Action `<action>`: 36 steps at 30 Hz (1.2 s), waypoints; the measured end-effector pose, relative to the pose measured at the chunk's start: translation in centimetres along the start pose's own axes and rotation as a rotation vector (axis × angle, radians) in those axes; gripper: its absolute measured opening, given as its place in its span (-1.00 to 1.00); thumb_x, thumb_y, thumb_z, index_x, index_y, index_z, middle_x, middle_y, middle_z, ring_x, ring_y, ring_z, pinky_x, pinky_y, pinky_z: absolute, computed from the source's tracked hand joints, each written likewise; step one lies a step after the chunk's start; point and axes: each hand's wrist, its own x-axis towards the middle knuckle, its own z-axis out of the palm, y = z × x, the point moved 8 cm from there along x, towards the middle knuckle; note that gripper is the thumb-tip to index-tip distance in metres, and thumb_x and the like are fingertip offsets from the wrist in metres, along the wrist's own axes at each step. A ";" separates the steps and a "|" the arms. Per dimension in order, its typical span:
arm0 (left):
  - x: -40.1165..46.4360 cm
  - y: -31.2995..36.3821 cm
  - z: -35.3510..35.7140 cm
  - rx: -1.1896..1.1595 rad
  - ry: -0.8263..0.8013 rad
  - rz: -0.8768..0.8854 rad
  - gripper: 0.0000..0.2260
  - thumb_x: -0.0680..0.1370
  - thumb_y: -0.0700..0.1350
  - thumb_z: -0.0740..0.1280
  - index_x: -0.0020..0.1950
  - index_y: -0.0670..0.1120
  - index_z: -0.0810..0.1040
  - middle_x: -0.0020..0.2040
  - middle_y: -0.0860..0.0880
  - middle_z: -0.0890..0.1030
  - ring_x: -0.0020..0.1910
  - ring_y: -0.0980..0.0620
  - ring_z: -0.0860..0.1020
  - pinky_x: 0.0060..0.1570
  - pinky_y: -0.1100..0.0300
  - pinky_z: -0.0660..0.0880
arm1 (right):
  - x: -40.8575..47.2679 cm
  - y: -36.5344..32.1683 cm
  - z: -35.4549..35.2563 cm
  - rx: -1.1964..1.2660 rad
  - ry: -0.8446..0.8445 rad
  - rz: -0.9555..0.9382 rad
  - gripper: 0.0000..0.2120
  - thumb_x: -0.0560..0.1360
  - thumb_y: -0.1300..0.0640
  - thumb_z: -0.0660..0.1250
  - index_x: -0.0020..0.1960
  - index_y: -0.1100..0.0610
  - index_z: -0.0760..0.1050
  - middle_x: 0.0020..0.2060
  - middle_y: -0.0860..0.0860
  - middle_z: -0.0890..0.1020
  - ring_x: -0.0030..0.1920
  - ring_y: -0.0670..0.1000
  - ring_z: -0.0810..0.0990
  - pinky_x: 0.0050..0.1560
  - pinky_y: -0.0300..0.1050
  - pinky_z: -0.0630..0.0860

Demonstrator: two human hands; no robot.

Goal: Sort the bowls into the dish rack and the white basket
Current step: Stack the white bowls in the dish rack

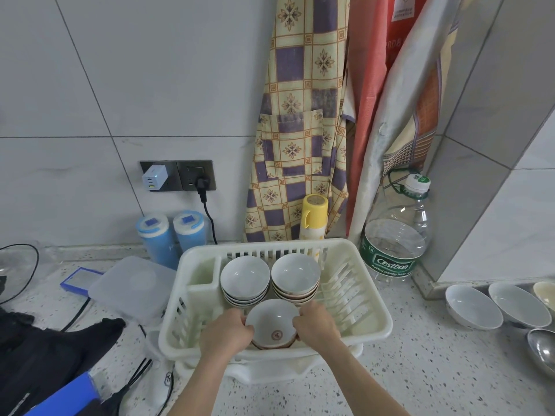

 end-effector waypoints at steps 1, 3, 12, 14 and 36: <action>0.0 0.0 0.1 0.004 -0.004 0.005 -0.96 0.47 -0.02 0.25 -0.16 0.04 0.44 -0.27 0.11 0.53 -0.26 0.07 0.51 -0.35 0.19 0.33 | 0.0 0.0 0.0 -0.013 -0.004 0.004 -0.81 0.34 0.29 0.18 -0.40 0.12 0.26 -0.40 0.02 0.50 -0.38 0.01 0.42 -0.47 -0.23 0.22; 0.1 0.0 0.2 0.008 -0.007 0.007 -0.94 0.45 -0.06 0.25 -0.11 0.02 0.48 -0.25 0.09 0.54 -0.22 0.02 0.54 -0.33 0.18 0.35 | -0.2 -0.1 0.0 -0.045 -0.002 -0.002 -0.81 0.35 0.28 0.17 -0.39 0.10 0.25 -0.42 -0.02 0.44 -0.41 -0.03 0.37 -0.47 -0.23 0.20; 0.2 -0.1 0.4 0.013 0.022 0.007 -0.88 0.50 -0.05 0.24 0.02 0.05 0.48 -0.12 0.10 0.56 -0.11 0.01 0.56 -0.24 0.16 0.38 | -0.5 -0.3 -0.1 -0.192 0.008 -0.020 -0.75 0.39 0.26 0.19 -0.39 0.08 0.19 -0.44 -0.05 0.30 -0.47 -0.08 0.24 -0.50 -0.22 0.13; 0.2 0.0 0.3 0.018 0.034 0.010 -0.90 0.52 -0.03 0.25 0.03 0.06 0.45 -0.11 0.12 0.53 -0.12 0.02 0.54 -0.24 0.16 0.36 | -0.4 -0.2 0.0 -0.196 -0.004 -0.017 -0.74 0.40 0.25 0.20 -0.40 0.08 0.21 -0.45 -0.06 0.31 -0.47 -0.09 0.26 -0.50 -0.23 0.14; -2.8 1.2 -2.4 -0.080 0.355 0.043 -0.83 0.59 0.03 0.19 0.05 0.03 0.54 -0.16 0.09 0.63 -0.23 0.03 0.51 -0.26 0.16 0.43 | -2.4 -1.9 -2.0 -0.143 0.282 -0.148 -0.67 0.60 0.05 0.13 -0.28 0.17 0.40 -0.36 0.07 0.51 -0.33 0.08 0.44 -0.30 -0.14 0.36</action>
